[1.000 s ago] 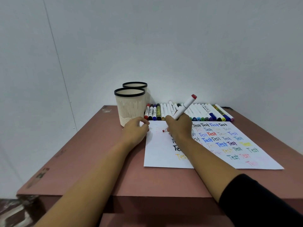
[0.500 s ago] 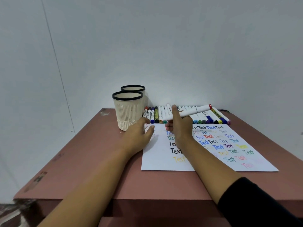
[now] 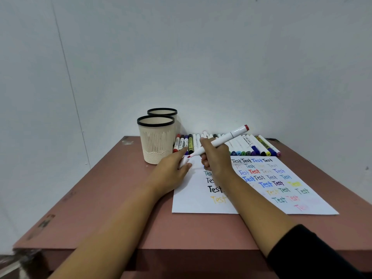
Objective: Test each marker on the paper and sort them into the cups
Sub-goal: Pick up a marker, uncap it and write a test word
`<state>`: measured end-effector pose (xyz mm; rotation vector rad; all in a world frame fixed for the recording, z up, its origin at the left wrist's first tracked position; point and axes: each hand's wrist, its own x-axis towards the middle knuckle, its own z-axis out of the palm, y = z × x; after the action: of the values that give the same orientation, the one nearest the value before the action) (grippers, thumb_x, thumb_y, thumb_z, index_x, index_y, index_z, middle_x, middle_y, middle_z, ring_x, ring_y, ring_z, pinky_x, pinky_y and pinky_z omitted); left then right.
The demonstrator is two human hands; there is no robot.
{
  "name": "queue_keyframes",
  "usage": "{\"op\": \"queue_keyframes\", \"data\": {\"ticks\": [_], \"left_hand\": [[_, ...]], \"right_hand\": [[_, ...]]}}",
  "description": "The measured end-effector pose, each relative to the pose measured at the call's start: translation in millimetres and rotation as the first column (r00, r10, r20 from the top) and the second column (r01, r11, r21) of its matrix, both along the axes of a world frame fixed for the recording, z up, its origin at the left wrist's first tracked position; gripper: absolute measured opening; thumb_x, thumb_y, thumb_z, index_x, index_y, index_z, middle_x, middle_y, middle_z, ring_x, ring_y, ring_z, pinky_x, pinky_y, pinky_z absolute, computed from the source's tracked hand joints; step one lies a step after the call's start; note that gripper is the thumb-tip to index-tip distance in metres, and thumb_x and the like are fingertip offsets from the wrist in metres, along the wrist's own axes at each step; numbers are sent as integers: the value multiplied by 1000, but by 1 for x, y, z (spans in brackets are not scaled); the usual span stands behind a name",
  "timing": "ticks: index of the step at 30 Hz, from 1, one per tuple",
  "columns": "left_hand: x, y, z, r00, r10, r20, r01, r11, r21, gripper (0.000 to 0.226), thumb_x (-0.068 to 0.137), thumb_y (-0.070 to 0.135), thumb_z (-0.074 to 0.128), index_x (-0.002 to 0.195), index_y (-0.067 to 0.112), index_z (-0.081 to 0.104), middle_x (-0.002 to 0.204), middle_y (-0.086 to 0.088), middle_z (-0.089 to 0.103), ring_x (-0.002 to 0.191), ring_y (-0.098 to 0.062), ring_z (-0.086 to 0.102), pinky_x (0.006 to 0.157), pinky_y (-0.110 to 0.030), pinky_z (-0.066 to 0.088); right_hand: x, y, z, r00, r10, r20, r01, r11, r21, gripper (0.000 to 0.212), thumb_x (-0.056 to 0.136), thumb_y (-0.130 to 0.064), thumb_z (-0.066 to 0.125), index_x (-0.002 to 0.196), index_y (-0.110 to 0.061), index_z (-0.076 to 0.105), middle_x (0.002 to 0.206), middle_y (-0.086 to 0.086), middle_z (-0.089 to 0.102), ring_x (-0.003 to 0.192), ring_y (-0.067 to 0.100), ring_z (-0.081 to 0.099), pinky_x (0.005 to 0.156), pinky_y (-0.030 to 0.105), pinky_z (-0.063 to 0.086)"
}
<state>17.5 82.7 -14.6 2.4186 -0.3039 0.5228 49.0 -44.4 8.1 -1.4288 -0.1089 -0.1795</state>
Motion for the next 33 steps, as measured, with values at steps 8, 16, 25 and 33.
{"op": "queue_keyframes", "data": {"ticks": [8, 16, 25, 33], "left_hand": [[-2, -2, 1, 999, -5, 53, 8, 998, -57, 51, 88, 24, 61, 135, 18, 43, 82, -1, 57, 75, -17, 51, 59, -18, 33], [-1, -1, 0, 999, -27, 43, 37, 970, -241, 19, 82, 29, 69, 92, 14, 72, 71, -11, 64, 61, -17, 51, 58, -23, 38], [-3, -6, -3, 995, -82, 63, 93, 974, -205, 23, 90, 26, 59, 92, 6, 70, 63, 6, 60, 55, -5, 47, 53, -17, 34], [-1, -7, -7, 987, -66, 146, 89, 983, -162, 31, 90, 24, 59, 77, -3, 64, 68, -18, 64, 57, -14, 44, 51, -20, 29]], "right_hand": [[-1, 1, -2, 986, 146, -75, -157, 970, -185, 26, 88, -18, 56, 64, -14, 47, 48, -1, 38, 39, 10, 29, 40, 17, 22], [3, -4, -4, 981, 179, -70, -183, 982, -41, 30, 87, -10, 57, 62, -15, 41, 41, -8, 28, 33, 6, 23, 36, 16, 18], [7, -3, -9, 979, 199, -48, -198, 980, 27, 32, 86, -3, 53, 61, -14, 37, 39, -7, 29, 32, 6, 22, 35, 14, 18], [9, 2, -14, 976, 207, -73, -199, 974, 110, 31, 84, 1, 52, 62, -13, 37, 50, 3, 30, 35, 10, 24, 36, 14, 19]]}}
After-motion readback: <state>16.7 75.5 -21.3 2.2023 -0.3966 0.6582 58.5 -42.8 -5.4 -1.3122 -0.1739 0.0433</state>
